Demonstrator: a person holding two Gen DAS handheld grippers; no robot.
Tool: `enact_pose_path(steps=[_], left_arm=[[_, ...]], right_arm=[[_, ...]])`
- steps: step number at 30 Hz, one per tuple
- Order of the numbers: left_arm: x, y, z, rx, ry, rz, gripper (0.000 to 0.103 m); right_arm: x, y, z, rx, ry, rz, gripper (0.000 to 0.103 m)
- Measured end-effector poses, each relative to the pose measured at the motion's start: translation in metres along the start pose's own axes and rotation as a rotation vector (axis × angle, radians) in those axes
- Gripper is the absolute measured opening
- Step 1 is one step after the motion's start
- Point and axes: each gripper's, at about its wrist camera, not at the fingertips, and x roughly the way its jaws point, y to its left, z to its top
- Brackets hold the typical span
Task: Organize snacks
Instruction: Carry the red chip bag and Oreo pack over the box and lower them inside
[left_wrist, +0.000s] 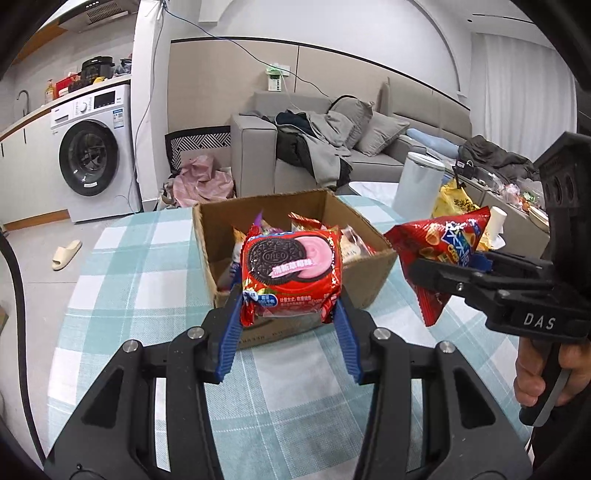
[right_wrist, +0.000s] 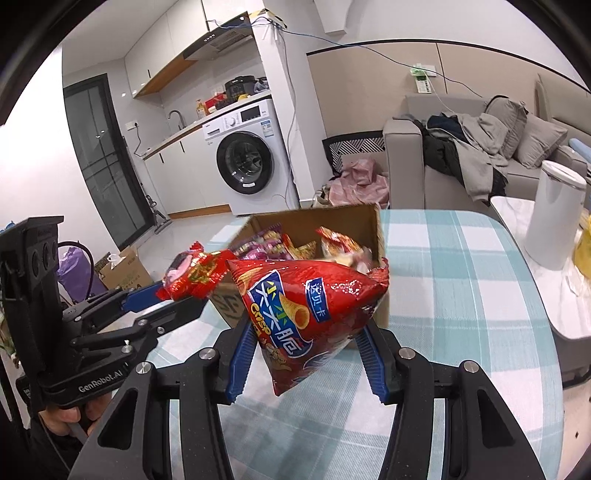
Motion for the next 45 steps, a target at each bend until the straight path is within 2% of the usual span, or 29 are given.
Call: enact_pose_path(steps=[10, 19, 31, 45], left_arm=[[0.016, 0.011, 0.027, -0.009, -0.005, 0.026, 0.044], [0.049, 0.031, 0.036, -0.047, 0.016, 0.058, 0.044], [0.092, 0.031, 0.050, -0.023, 0.035, 0.048, 0.044], [0.137, 0.032, 0.056, -0.005, 0.063, 0.037, 0.044]], right_arm=[[0.006, 0.001, 0.028, 0.019, -0.016, 0.003, 0.052], [0.034, -0.004, 0.038, 0.062, 0.008, -0.002, 0.052], [0.073, -0.005, 0.053, 0.073, 0.027, -0.010, 0.052], [0.106, -0.020, 0.055, 0.093, 0.060, -0.046, 0.052]])
